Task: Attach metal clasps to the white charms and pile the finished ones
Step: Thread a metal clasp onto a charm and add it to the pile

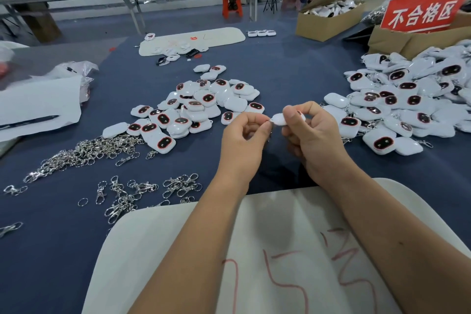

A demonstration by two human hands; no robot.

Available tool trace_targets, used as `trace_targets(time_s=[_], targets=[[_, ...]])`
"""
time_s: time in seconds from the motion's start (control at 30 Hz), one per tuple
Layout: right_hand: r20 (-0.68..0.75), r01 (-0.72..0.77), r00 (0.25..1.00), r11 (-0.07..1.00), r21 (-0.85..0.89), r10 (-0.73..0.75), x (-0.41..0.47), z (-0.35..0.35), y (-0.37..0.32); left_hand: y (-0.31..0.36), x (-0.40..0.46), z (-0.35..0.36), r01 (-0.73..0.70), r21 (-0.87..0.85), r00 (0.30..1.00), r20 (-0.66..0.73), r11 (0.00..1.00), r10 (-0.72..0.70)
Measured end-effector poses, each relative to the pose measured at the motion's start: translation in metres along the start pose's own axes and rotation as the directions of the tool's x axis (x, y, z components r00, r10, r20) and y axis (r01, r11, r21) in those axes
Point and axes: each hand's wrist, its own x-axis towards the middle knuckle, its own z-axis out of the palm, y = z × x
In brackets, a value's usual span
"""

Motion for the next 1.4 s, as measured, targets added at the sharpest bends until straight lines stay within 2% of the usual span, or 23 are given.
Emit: trace_targets(time_s=[0.07, 0.13, 0.27, 0.37, 0.43, 0.5, 0.53, 0.67, 0.73, 0.77, 0.8, 0.87, 0.9, 0.93, 1.0, 1.07, 1.17, 1.27, 1.4], targets=[[0.013, -0.019, 1.0, 0.998, 0.052, 0.019, 0.001, -0.002, 0.0, 0.001, -0.001, 0.004, 0.113, -0.199, 0.993, 0.06, 0.973, -0.103], [0.023, -0.025, 0.999, 0.998, 0.054, 0.023, 0.002, -0.002, 0.001, 0.001, -0.001, 0.004, 0.148, -0.315, 0.989, 0.056, 0.938, -0.137], [0.016, -0.032, 0.999, 0.999, 0.033, 0.031, 0.002, 0.001, 0.001, 0.003, 0.0, 0.0, 0.178, -0.426, 0.98, -0.007, 0.887, -0.2], [-0.005, -0.039, 0.999, 0.999, 0.035, 0.04, 0.002, 0.001, 0.001, 0.003, 0.0, -0.002, 0.075, -0.282, 0.995, -0.038, 0.956, -0.089], [-0.01, -0.042, 0.999, 0.999, 0.02, 0.042, 0.001, 0.003, 0.001, 0.002, 0.003, -0.007, -0.079, -0.012, 0.996, -0.049, 0.997, 0.078], [-0.023, -0.039, 0.999, 0.999, -0.005, 0.039, -0.001, 0.004, 0.001, 0.001, 0.006, -0.012, -0.226, 0.244, 0.973, 0.012, 0.943, 0.23], [-0.036, -0.035, 0.999, 0.999, -0.017, 0.034, -0.001, 0.004, 0.0, 0.001, 0.005, -0.014, -0.282, 0.312, 0.959, 0.057, 0.907, 0.278], [-0.087, -0.035, 0.996, 0.999, -0.033, 0.032, 0.0, 0.002, 0.0, 0.001, 0.002, -0.013, -0.457, 0.41, 0.89, 0.218, 0.79, 0.401], [-0.102, -0.042, 0.994, 0.999, -0.027, 0.039, 0.001, 0.002, -0.001, -0.001, 0.003, -0.013, -0.486, 0.444, 0.874, 0.233, 0.753, 0.426], [-0.105, -0.039, 0.994, 0.999, -0.019, 0.037, 0.001, 0.002, -0.001, -0.002, 0.003, -0.012, -0.46, 0.435, 0.887, 0.199, 0.774, 0.416], [-0.104, -0.033, 0.994, 0.999, -0.008, 0.032, 0.001, 0.002, -0.001, -0.003, 0.002, -0.008, -0.389, 0.375, 0.921, 0.127, 0.842, 0.368], [-0.081, -0.017, 0.997, 1.0, 0.024, 0.018, 0.0, 0.003, -0.001, -0.002, -0.001, 0.0, -0.124, 0.06, 0.992, -0.03, 0.99, 0.126], [-0.061, -0.007, 0.998, 0.999, 0.037, 0.009, 0.0, 0.003, -0.001, -0.001, -0.003, 0.004, 0.025, -0.133, 0.999, -0.042, 0.991, -0.031], [-0.04, 0.001, 0.999, 0.999, 0.043, 0.0, 0.0, 0.003, -0.001, 0.0, -0.004, 0.007, 0.142, -0.279, 0.988, -0.011, 0.95, -0.151], [-0.012, 0.011, 1.0, 0.999, 0.04, -0.01, 0.0, 0.001, 0.0, 0.0, -0.004, 0.008, 0.261, -0.404, 0.964, 0.065, 0.877, -0.257], [0.006, 0.015, 1.0, 0.999, 0.028, -0.015, -0.001, 0.001, 0.0, 0.002, -0.003, 0.006, 0.295, -0.501, 0.953, 0.099, 0.814, -0.285], [0.025, 0.015, 1.0, 1.0, 0.012, -0.016, -0.001, 0.002, 0.0, 0.004, -0.003, 0.004, 0.287, -0.581, 0.949, 0.068, 0.761, -0.307], [0.024, -0.005, 1.0, 1.0, 0.014, 0.005, -0.001, 0.001, 0.001, 0.002, -0.003, 0.004, 0.217, -0.512, 0.965, -0.018, 0.831, -0.262], [0.053, -0.029, 0.998, 1.0, 0.009, 0.028, 0.001, -0.002, 0.004, -0.001, 0.001, -0.001, 0.083, -0.271, 0.987, -0.111, 0.959, -0.117]])
